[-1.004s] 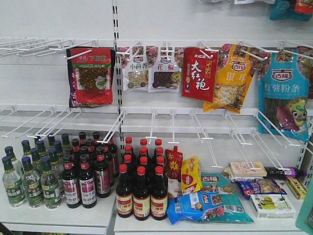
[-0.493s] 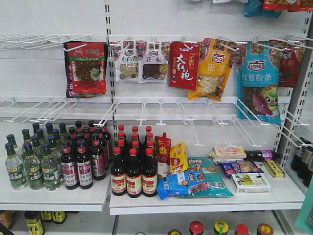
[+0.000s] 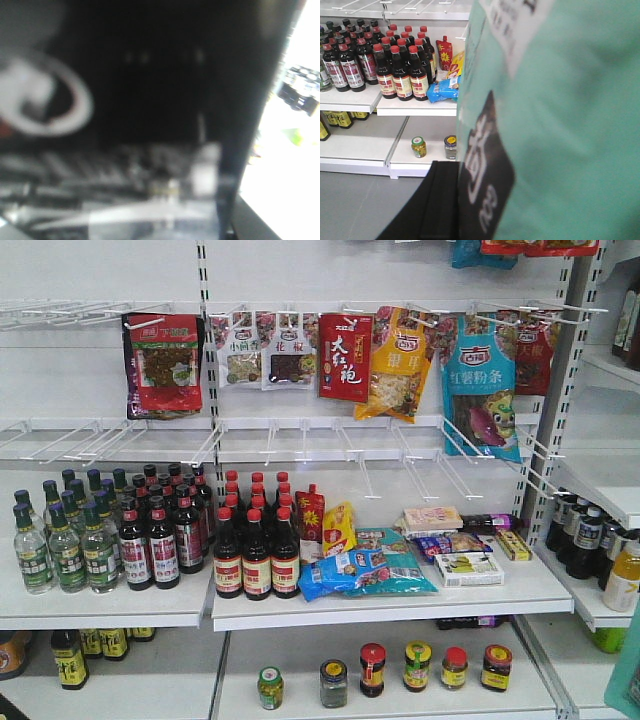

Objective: Pick snacks and fruit into basket
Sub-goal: 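Drive the base away from the shelf toward the fruit tables holding the bag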

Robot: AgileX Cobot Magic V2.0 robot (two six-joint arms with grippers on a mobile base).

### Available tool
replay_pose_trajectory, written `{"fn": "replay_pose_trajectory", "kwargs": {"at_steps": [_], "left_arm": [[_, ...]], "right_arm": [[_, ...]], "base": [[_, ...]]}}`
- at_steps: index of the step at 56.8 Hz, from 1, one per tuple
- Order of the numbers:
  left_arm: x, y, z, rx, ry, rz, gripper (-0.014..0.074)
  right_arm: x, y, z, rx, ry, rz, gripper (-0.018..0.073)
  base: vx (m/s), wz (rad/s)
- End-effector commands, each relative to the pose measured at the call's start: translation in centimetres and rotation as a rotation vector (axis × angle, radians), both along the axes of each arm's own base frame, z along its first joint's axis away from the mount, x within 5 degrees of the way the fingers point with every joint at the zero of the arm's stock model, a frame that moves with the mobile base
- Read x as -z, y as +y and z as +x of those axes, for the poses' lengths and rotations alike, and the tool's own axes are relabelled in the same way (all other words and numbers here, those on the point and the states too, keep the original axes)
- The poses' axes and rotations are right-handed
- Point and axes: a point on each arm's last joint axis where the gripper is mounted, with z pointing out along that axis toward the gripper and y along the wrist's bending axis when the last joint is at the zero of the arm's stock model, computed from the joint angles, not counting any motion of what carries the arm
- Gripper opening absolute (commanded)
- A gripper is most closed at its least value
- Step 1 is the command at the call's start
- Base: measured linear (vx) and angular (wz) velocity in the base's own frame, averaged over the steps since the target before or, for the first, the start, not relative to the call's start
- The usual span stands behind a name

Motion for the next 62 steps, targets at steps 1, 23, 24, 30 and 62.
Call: {"fn": "replay_pose_trajectory", "kwargs": {"at_steps": [1,23,24,30,62], "left_arm": [[-2.03,-0.07,0.1,0.007,-0.133,-0.023,-0.0003],[-2.02,-0.07,0.1,0.006,-0.132,-0.023,-0.0003],[-2.02,-0.07,0.1,0.006,-0.132,-0.023,-0.0003],[-2.02,-0.07,0.1,0.006,-0.132,-0.023,-0.0003],[-2.02,-0.07,0.1,0.006,-0.132,-0.023,-0.0003]], "right_arm": [[-1.82,0.02,0.23,-0.002,-0.123,0.0,0.0],[-1.82,0.02,0.23,-0.002,-0.123,0.0,0.0],[-1.82,0.02,0.23,-0.002,-0.123,0.0,0.0],[-1.82,0.02,0.23,-0.002,-0.123,0.0,0.0],[-1.82,0.02,0.23,-0.002,-0.123,0.0,0.0]], "base": [[-0.31,-0.09],[-0.27,-0.18],[-0.21,-0.37],[-0.19,-0.44],[-0.13,-0.6]]}}
